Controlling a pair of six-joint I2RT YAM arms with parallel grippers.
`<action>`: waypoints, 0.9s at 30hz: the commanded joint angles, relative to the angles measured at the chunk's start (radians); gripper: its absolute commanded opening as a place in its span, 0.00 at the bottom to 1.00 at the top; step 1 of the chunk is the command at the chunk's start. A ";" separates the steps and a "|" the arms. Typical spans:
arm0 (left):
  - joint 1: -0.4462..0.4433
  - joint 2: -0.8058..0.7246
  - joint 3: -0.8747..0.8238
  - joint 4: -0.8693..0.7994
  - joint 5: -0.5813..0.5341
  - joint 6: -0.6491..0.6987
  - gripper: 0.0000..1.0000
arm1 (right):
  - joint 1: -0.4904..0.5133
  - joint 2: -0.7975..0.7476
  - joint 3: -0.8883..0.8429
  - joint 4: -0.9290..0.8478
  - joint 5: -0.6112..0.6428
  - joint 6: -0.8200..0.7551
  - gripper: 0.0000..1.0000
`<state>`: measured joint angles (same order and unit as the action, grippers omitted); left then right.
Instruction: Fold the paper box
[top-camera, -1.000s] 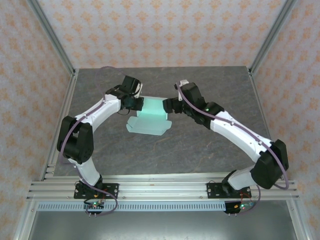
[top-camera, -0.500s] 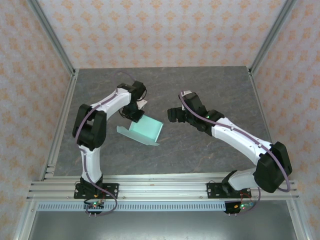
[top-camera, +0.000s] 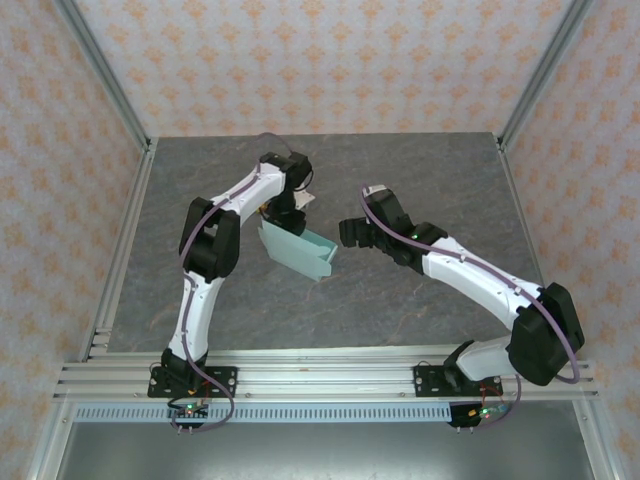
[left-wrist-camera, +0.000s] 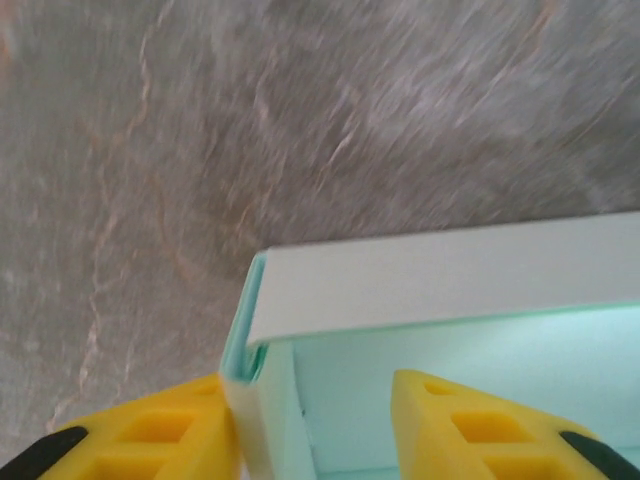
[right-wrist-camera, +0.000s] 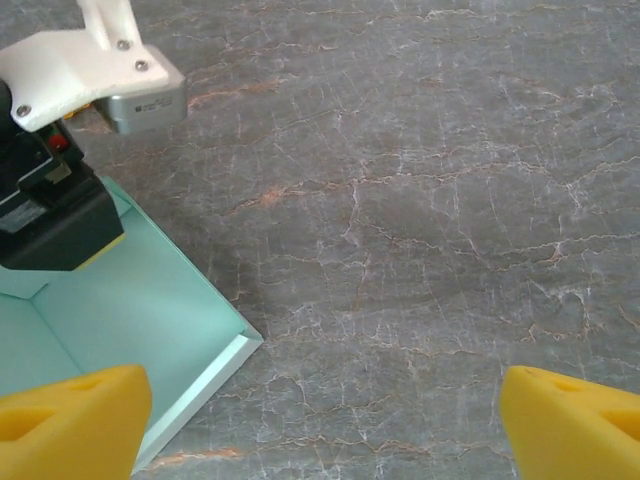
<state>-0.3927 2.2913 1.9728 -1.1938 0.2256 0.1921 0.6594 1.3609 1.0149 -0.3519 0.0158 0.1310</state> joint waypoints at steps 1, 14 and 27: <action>-0.008 0.011 0.092 -0.068 0.039 0.014 0.48 | -0.004 -0.007 -0.017 -0.008 0.042 0.010 0.90; 0.058 -0.286 0.040 0.217 -0.059 -0.150 0.58 | -0.090 0.133 0.035 -0.003 -0.082 0.038 0.91; 0.213 -1.045 -1.080 0.727 -0.237 -0.587 0.59 | -0.066 0.481 0.273 -0.116 0.006 -0.018 0.81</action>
<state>-0.1722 1.2709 1.0344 -0.5632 0.0257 -0.2657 0.5774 1.7981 1.2377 -0.4023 -0.0357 0.1440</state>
